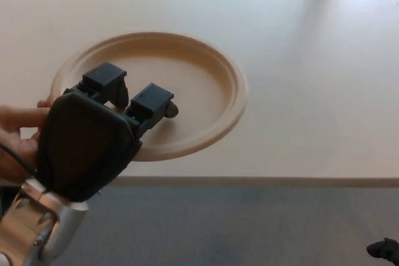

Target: A person passes a plate to the robot and the robot grabs it with its left hand and places it at the centre of the table infront of it

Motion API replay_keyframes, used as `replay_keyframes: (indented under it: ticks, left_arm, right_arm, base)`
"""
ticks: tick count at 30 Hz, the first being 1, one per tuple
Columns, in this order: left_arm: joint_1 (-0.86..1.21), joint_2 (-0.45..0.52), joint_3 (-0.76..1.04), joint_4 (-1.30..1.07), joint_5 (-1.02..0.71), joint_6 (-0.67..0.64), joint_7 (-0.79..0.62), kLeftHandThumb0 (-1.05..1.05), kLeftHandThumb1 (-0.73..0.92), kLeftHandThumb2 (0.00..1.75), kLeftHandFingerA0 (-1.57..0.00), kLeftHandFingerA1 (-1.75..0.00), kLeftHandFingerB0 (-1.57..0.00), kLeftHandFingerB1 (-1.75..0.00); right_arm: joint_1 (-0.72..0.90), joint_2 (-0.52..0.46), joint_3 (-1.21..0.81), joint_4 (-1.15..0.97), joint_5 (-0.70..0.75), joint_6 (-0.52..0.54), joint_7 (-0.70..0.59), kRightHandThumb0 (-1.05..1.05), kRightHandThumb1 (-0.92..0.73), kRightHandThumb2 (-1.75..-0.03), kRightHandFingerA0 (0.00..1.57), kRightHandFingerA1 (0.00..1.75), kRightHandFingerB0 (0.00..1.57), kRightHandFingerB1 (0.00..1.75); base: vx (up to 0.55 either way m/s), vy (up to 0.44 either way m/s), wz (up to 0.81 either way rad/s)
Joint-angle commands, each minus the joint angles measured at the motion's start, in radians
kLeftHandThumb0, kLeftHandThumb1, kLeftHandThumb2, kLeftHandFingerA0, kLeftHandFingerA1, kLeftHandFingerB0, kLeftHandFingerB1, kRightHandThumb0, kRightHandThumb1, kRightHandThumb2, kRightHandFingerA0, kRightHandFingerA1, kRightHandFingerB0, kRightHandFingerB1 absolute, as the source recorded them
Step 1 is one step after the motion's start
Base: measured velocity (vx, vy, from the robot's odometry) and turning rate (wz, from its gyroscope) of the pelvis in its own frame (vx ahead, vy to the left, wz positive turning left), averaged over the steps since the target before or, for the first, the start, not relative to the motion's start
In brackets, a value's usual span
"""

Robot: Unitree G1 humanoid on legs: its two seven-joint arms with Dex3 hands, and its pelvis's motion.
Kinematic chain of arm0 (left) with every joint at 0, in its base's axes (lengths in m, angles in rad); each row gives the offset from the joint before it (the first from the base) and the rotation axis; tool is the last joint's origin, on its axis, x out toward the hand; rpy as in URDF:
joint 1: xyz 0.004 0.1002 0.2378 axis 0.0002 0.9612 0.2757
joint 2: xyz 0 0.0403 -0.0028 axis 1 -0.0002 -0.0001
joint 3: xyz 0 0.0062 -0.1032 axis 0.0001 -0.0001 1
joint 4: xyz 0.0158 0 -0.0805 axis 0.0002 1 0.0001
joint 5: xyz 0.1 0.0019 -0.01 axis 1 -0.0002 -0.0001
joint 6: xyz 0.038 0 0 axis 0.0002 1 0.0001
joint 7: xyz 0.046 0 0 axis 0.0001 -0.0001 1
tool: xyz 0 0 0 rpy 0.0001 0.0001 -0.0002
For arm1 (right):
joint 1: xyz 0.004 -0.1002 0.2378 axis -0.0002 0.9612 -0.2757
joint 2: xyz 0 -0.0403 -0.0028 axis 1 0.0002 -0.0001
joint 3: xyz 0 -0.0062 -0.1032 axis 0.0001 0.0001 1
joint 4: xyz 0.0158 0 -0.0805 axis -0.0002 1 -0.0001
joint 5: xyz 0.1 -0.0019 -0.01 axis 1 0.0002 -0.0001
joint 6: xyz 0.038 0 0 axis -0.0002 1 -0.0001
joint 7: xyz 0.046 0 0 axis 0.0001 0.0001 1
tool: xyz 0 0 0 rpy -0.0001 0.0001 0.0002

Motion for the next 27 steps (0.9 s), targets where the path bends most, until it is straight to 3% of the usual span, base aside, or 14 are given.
replay_keyframes:
  ticks: [1,2,3,4,7,8,11,12,13,14,15,17,21,27]
  left_arm:
    - [0.013,0.029,-0.022,0.011,0.032,0.029,0.077,-0.31,0.63,0.59,-0.8,-1.66,-0.68,-0.88]
    - [0.012,0.029,-0.028,0.012,0.023,0.028,0.07,-0.31,0.65,0.59,-0.78,-1.67,-0.69,-0.9]
    - [0.012,0.03,-0.034,0.01,0.012,0.027,0.057,-0.31,0.65,0.59,-0.78,-1.67,-0.69,-0.9]
    - [-0.001,0.025,-0.039,0.02,0.002,0.031,0.057,-0.32,0.64,0.59,-0.79,-1.67,-0.71,-0.9]
    - [-0.012,0.031,-0.045,0.035,-0.011,0.033,0.053,-0.31,0.63,0.59,-0.81,-1.62,-0.76,-0.82]
    - [-0.018,0.035,-0.048,0.046,-0.006,0.033,0.064,-0.4,0.49,0.67,-0.92,-1.5,-0.74,-0.79]
    - [-0.053,0.041,-0.061,0.109,0.0,0.029,0.108,-0.36,0.55,0.6,-0.82,-1.59,-0.7,-0.85]
    - [-0.065,0.043,-0.063,0.125,-0.011,0.037,0.092,-0.28,0.6,0.57,-0.77,-1.65,-0.74,-0.95]
    - [-0.072,0.048,-0.068,0.14,-0.011,0.037,0.093,-0.25,0.57,0.58,-0.79,-1.6,-0.76,-0.88]
    - [-0.081,0.055,-0.073,0.162,-0.011,0.035,0.098,-0.25,0.57,0.58,-0.79,-1.6,-0.76,-0.88]
    - [-0.091,0.055,-0.081,0.188,-0.002,0.047,0.097,-0.25,0.56,0.59,-0.83,-1.55,-0.82,-0.72]
    - [-0.111,0.056,-0.093,0.235,-0.007,0.045,0.117,-0.22,0.55,0.59,-0.86,-1.55,-0.82,-0.78]
    - [-0.172,0.051,-0.125,0.342,-0.002,0.067,0.118,-0.29,0.56,0.59,-0.93,-1.51,-0.84,-0.5]
    - [-0.273,0.049,-0.182,0.483,0.004,0.097,0.111,-0.31,0.59,0.6,-0.89,-1.47,-0.81,-0.6]
  right_arm:
    - [0.022,-0.017,-0.003,0.003,-0.001,-0.001,-0.003,-0.72,-0.61,-0.98,0.49,0.71,0.13,0.52]
    - [0.024,-0.019,-0.002,0.002,-0.003,0.0,-0.003,-0.69,-0.79,-0.63,0.45,0.6,0.17,0.43]
    - [0.026,-0.022,-0.001,0.002,-0.005,0.0,-0.002,-0.69,-0.79,-0.63,0.45,0.6,0.17,0.43]
    - [0.019,-0.027,-0.007,0.001,0.001,-0.003,0.004,-0.69,-0.6,-0.97,0.41,0.65,0.14,0.52]
    - [0.011,-0.023,-0.003,0.001,-0.003,0.011,0.004,-0.7,-0.6,-0.98,0.35,0.61,0.14,0.5]
    - [0.012,-0.022,-0.003,0.001,-0.003,0.01,0.004,-0.7,-0.6,-0.98,0.37,0.63,0.14,0.51]
    - [0.004,-0.024,-0.002,0.002,-0.005,0.008,0.004,-0.7,-0.6,-0.98,0.4,0.64,0.14,0.51]
    - [-0.003,-0.024,0.006,0.002,-0.013,0.008,0.001,-0.7,-0.79,-0.64,0.44,0.58,0.17,0.42]
    - [-0.005,-0.024,0.007,0.001,-0.014,0.01,0.003,-0.71,-0.61,-0.99,0.33,0.62,0.13,0.5]
    - [-0.007,-0.024,0.008,0.001,-0.014,0.013,0.005,-0.71,-0.61,-0.99,0.33,0.62,0.13,0.5]
    - [-0.009,-0.024,0.007,0.002,-0.012,0.013,0.007,-0.7,-0.61,-0.97,0.22,0.58,0.12,0.5]
    - [-0.01,-0.022,0.004,0.003,-0.008,0.016,0.005,-0.7,-0.6,-0.97,0.25,0.59,0.12,0.5]
    - [-0.017,-0.021,0.006,0.003,-0.01,0.02,0.004,-0.69,-0.6,-0.98,0.33,0.61,0.12,0.5]
    - [-0.025,-0.017,0.0,0.002,-0.003,0.017,0.003,-0.7,-0.6,-0.98,0.3,0.61,0.11,0.51]
  base:
    - [0.0,0.0,0.0]
    - [0.0,0.0,0.0]
    - [0.0,0.0,0.0]
    - [0.0,0.0,0.0]
    - [0.0,0.0,0.0]
    - [0.0,0.0,0.0]
    - [0.0,0.0,0.0]
    - [0.0,0.0,0.0]
    - [0.0,0.0,0.0]
    - [0.0,0.0,0.0]
    - [0.0,0.0,0.0]
    - [0.0,0.0,0.0]
    - [0.0,0.0,0.0]
    - [0.0,0.0,0.0]
